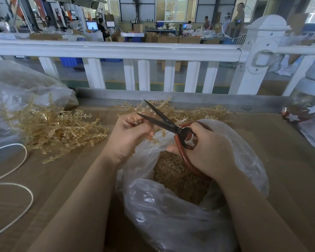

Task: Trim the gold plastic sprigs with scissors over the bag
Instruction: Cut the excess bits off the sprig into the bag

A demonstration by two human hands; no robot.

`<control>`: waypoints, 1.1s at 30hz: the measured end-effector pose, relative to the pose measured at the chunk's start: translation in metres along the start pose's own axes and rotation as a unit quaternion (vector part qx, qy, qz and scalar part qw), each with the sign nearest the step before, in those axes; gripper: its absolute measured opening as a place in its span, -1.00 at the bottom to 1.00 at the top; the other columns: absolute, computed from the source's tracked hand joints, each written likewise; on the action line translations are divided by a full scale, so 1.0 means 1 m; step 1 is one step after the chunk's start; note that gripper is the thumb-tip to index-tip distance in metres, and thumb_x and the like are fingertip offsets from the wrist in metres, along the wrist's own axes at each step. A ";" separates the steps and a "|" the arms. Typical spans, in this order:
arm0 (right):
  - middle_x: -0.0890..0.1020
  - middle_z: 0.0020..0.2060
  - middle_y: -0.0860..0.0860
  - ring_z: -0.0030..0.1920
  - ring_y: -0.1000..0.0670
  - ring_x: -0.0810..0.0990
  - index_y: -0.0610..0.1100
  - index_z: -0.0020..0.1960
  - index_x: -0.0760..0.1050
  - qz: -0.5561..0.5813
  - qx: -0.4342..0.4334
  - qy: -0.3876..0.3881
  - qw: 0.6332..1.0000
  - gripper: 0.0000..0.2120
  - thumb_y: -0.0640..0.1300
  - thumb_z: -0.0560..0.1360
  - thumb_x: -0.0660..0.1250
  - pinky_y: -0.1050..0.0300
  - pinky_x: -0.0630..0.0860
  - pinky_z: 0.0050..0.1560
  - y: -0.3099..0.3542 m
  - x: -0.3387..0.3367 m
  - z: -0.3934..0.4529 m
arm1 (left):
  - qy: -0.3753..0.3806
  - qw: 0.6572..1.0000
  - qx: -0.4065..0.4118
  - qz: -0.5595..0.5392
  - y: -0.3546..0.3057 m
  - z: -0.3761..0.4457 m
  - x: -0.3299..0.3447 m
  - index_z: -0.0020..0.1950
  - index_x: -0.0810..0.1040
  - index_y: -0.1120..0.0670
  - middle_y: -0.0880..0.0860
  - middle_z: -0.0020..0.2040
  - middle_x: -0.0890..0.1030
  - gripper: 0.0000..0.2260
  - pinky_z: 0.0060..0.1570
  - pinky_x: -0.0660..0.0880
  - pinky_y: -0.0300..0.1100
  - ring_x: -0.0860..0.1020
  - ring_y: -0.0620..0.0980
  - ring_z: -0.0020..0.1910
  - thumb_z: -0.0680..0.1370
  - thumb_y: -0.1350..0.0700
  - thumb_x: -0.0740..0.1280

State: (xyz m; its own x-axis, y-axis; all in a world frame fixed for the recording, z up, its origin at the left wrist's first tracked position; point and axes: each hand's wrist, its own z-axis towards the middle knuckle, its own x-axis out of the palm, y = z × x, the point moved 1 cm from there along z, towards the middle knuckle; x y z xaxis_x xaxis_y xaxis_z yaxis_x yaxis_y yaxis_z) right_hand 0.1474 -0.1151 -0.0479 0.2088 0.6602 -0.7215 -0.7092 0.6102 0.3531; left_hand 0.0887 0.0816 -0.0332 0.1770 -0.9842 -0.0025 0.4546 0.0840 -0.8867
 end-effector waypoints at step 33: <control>0.55 -0.26 0.31 -0.25 0.30 0.52 0.09 0.08 0.58 0.083 0.022 0.030 0.996 -0.16 0.71 0.22 0.02 0.41 0.44 -0.23 0.000 0.003 0.001 | 0.009 0.991 -0.032 -0.132 0.011 0.003 -0.005 0.02 0.62 0.23 0.12 -0.06 0.70 -0.83 0.02 0.58 -0.10 0.67 0.06 -0.07 0.48 0.18 0.43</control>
State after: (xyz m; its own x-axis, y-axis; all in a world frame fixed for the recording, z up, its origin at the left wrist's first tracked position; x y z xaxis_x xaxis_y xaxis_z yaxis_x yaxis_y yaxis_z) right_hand 0.1488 -0.1130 -0.0493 0.0499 0.7262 -0.6857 -0.7006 0.5147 0.4942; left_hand 0.0956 0.0876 -0.0417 0.0441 -0.9733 0.2252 0.4270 -0.1854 -0.8851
